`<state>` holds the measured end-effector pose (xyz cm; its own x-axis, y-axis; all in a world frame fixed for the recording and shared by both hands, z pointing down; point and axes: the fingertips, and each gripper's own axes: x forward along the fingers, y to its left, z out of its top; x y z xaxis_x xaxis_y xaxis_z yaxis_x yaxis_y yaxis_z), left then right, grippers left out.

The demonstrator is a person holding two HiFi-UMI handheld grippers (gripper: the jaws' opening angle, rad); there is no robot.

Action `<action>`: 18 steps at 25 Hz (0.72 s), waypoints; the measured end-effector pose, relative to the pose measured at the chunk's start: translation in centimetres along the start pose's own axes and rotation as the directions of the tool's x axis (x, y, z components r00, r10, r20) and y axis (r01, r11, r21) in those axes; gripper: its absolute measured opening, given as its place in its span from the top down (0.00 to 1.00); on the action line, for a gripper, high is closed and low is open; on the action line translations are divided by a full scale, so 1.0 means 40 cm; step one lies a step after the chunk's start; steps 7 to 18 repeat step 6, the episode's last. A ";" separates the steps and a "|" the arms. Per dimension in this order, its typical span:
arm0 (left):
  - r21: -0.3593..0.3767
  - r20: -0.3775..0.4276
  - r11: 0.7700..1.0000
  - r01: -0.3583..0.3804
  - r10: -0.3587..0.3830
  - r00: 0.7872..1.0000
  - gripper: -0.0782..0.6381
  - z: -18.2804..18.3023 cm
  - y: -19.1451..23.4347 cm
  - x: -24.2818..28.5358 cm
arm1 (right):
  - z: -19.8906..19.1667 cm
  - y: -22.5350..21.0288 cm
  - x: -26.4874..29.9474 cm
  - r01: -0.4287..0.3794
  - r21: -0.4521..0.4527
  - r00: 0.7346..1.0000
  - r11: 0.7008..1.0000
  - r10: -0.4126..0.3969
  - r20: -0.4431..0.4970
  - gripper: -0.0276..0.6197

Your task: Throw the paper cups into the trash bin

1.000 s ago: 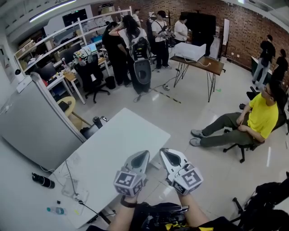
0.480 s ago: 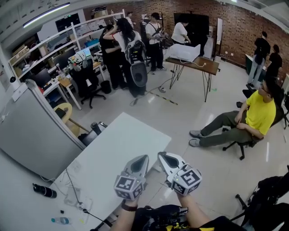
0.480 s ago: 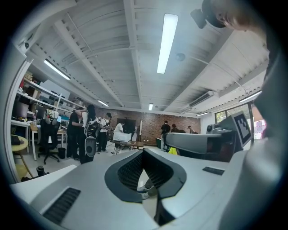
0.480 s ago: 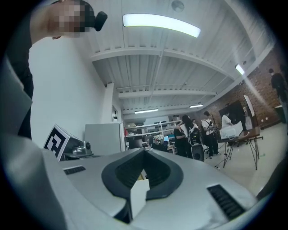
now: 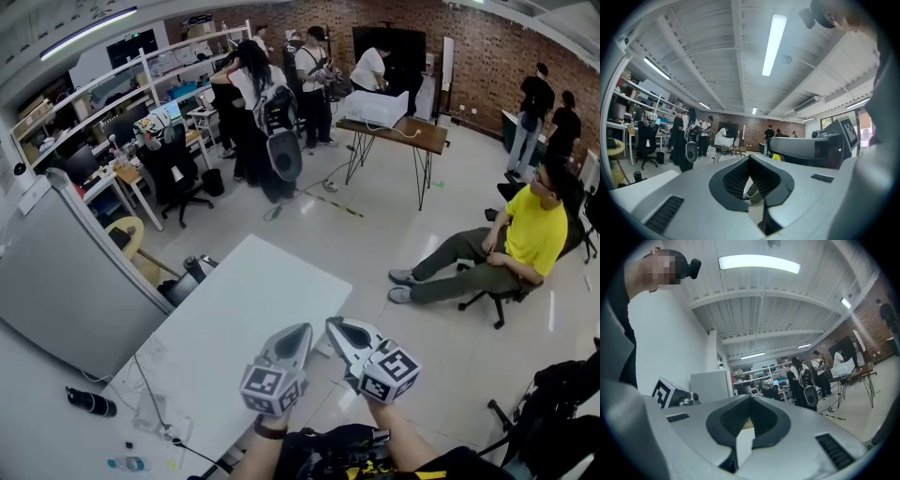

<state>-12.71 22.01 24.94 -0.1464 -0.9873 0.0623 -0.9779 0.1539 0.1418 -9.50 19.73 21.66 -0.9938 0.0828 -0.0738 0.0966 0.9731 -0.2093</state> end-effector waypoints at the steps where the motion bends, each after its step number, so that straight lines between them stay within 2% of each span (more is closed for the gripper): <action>1: 0.002 -0.001 1.000 0.000 0.000 1.000 0.89 0.000 0.003 0.000 | -0.004 0.001 0.004 -0.002 0.000 1.000 1.000 0.002 -0.004 0.95; 18: -0.014 -0.002 1.000 -0.007 0.007 1.000 0.89 -0.015 0.013 0.006 | -0.022 0.003 0.015 -0.014 0.016 1.000 1.000 0.015 -0.018 0.95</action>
